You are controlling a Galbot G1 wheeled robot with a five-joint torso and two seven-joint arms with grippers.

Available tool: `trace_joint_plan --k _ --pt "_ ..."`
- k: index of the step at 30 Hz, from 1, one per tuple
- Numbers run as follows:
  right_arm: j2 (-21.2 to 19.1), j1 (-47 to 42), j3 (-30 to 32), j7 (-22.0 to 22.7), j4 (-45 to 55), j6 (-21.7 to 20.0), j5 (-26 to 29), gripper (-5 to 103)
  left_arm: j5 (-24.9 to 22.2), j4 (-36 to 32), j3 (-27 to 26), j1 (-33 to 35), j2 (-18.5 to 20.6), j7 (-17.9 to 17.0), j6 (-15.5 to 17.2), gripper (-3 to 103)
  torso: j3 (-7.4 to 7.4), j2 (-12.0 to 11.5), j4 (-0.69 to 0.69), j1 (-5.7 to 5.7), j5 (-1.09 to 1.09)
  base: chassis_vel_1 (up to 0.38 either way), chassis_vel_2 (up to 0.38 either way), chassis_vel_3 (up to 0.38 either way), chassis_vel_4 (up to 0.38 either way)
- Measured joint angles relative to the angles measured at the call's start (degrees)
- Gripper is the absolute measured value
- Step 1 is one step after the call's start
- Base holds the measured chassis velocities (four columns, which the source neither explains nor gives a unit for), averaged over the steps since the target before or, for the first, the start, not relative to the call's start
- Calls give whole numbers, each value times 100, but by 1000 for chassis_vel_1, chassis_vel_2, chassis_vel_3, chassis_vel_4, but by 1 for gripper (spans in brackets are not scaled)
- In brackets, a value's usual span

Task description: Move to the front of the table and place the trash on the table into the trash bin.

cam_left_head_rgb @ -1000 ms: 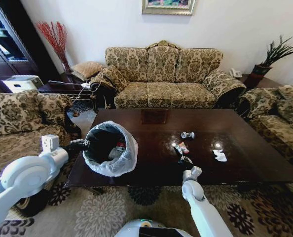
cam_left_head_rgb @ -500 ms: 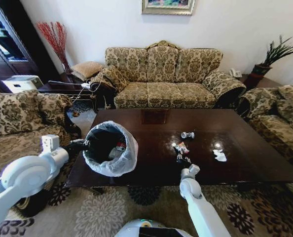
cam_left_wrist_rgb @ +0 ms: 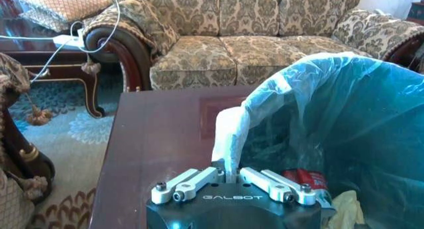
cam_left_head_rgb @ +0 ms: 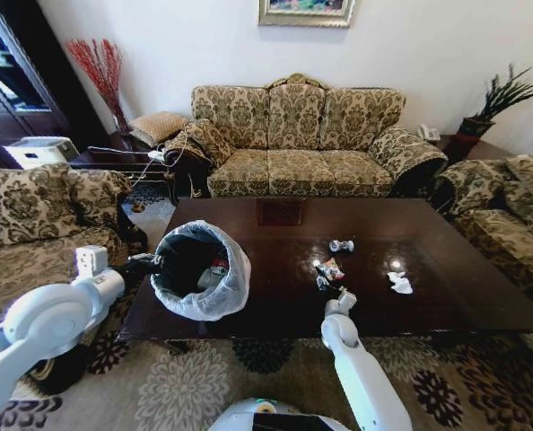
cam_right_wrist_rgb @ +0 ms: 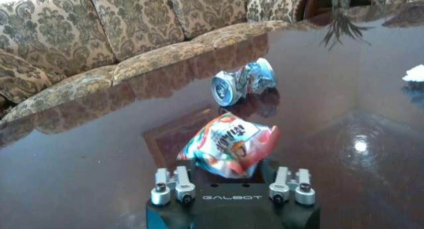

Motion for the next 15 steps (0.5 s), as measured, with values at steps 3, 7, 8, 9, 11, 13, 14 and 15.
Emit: trace_joint_plan --k 3,7,8,9,11,13,14,15 --pt "-1 20 -5 -13 -39 1 44 53 20 18 15 4 -23 17 -9 0 0 0 0 0 0 0 0 0 0" --pt "-8 41 -1 -33 -83 19 112 31 43 26 39 5 -34 23 -16 0 0 0 0 0 0 0 0 0 0" --pt "-8 41 -1 -33 -83 19 112 31 43 26 39 5 -34 23 -16 0 0 0 0 0 0 0 0 0 0" --pt "-10 41 2 -35 -85 24 119 31 44 26 40 4 -33 24 -16 0 0 0 0 0 0 0 0 0 0" --pt "-16 41 6 -46 -85 33 131 20 45 33 40 2 -24 26 -17 0 0 0 0 0 0 0 0 0 0" --pt "-22 39 9 -56 -85 37 138 15 46 36 41 1 -20 26 -18 0 0 0 0 0 0 0 0 0 0" --pt "-26 34 12 -61 -83 41 141 9 46 36 41 1 -19 26 -18 0 0 0 0 0 0 0 0 0 0" --pt "-27 30 14 -64 -79 45 142 9 46 36 41 0 -18 27 -19 0 0 0 0 0 0 0 0 0 0"
